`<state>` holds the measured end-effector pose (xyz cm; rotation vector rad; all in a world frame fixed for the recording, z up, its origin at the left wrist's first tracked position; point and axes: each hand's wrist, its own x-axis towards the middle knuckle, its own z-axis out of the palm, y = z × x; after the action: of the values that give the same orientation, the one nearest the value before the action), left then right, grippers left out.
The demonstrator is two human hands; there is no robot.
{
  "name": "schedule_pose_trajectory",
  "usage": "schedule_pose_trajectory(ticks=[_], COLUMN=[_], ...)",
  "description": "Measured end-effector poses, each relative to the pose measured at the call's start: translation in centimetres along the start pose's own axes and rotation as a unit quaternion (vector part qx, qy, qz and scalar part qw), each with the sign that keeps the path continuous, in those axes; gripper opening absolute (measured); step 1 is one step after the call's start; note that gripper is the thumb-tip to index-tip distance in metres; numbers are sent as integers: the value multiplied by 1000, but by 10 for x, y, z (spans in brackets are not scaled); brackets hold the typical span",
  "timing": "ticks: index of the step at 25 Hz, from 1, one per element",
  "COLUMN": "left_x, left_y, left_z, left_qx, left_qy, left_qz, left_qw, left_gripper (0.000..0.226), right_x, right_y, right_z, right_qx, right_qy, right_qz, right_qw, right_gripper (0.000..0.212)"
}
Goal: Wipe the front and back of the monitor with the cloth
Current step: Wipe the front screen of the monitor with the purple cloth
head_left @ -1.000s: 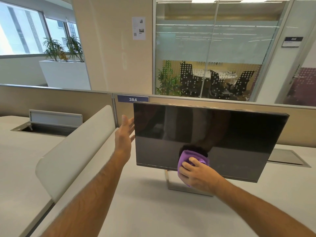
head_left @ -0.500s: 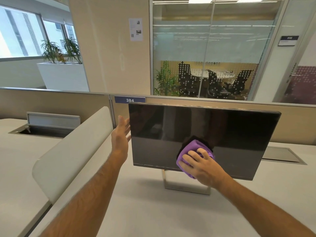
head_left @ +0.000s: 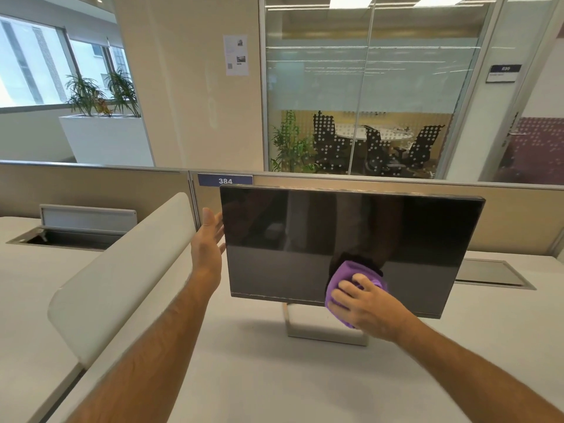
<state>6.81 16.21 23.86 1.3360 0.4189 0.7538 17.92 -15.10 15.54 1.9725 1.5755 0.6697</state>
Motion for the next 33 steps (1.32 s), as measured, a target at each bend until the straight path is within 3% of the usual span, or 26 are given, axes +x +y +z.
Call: schedule_pose_trajectory(ticks=[2, 3, 7, 12, 16, 18, 22, 24, 27, 31, 33], left_x=[0, 0, -1, -2, -2, -2, -5, -6, -5, -5, -4], left_y=[0, 0, 0, 0, -1, -1, 1, 2, 2, 1, 0], left_z=[0, 0, 2, 3, 4, 3, 4, 4, 4, 5, 6], left_qx=[-2, -1, 2, 2, 2, 4, 5, 4, 5, 4, 5], left_qy=[1, 2, 8, 12, 14, 16, 15, 13, 17, 18, 21], left_qz=[-2, -2, -1, 2, 1, 2, 5, 8, 6, 7, 9], left_qw=[1000, 1000, 1000, 1000, 1000, 1000, 1000, 1000, 1000, 1000, 1000], left_gripper=[80, 81, 81, 81, 83, 81, 75, 71, 75, 77, 78], right_x=[-9, -12, -16, -32, -18, -13, -18, -18, -17, -38, -44], right_y=[-9, -9, 7, -5, 4, 1, -22, -19, -4, -9, -1], right_z=[6, 7, 5, 17, 9, 7, 20, 21, 17, 25, 24], right_qx=[-28, -26, 38, -3, 26, 44, 20, 10, 37, 8, 13], right_qy=[-44, -32, 41, -31, 61, 63, -23, 6, 47, -13, 9], right_qz=[-67, -58, 92, -15, 106, 139, 4, 15, 104, -14, 3], right_qw=[996, 997, 994, 999, 992, 987, 1000, 1000, 993, 1000, 1000], right_gripper=[56, 57, 68, 58, 70, 73, 65, 64, 70, 62, 64])
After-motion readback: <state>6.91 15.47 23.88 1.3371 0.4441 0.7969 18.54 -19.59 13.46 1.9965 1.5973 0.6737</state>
